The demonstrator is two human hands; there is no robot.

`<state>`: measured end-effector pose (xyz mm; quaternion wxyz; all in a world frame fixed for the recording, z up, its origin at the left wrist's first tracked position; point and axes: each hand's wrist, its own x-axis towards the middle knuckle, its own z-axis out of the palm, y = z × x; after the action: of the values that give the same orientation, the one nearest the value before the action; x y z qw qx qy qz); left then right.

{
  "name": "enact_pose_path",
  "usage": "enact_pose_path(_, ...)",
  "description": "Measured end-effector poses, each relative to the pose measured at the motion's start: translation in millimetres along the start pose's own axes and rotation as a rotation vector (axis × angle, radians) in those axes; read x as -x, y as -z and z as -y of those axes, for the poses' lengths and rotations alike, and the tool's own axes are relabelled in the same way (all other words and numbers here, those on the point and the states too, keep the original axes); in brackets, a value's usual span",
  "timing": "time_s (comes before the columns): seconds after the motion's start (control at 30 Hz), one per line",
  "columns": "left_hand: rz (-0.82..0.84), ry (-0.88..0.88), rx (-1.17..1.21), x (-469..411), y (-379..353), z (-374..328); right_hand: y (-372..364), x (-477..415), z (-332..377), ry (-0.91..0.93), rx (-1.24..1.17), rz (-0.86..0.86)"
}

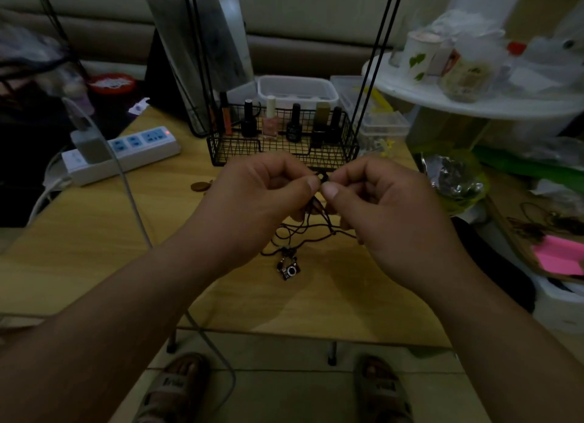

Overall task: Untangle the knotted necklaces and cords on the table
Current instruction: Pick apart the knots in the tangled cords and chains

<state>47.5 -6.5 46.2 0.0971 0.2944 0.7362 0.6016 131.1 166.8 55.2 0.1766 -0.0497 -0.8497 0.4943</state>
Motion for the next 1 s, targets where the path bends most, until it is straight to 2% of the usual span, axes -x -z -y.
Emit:
enact_pose_path(0.3,0.037,-0.053,-0.149,4,-1,2,1,4,-3,0.163,0.201,0.016)
enact_pose_path(0.43,0.078,-0.032,-0.177,3,2,2,3,3,-6,0.162,0.227,0.034)
enact_pose_path(0.67,0.127,-0.111,-0.325,3,8,1,5,4,-6,0.166,0.267,0.145)
enact_pose_path(0.83,0.075,-0.086,-0.215,2,5,-2,2,4,-5,0.206,0.215,0.084)
enact_pose_path(0.93,0.028,-0.019,-0.038,3,-1,-3,-2,4,-3,0.249,0.172,0.002)
enact_pose_path(1.0,0.033,0.091,0.151,4,-6,-6,-4,3,-1,0.276,0.137,-0.044)
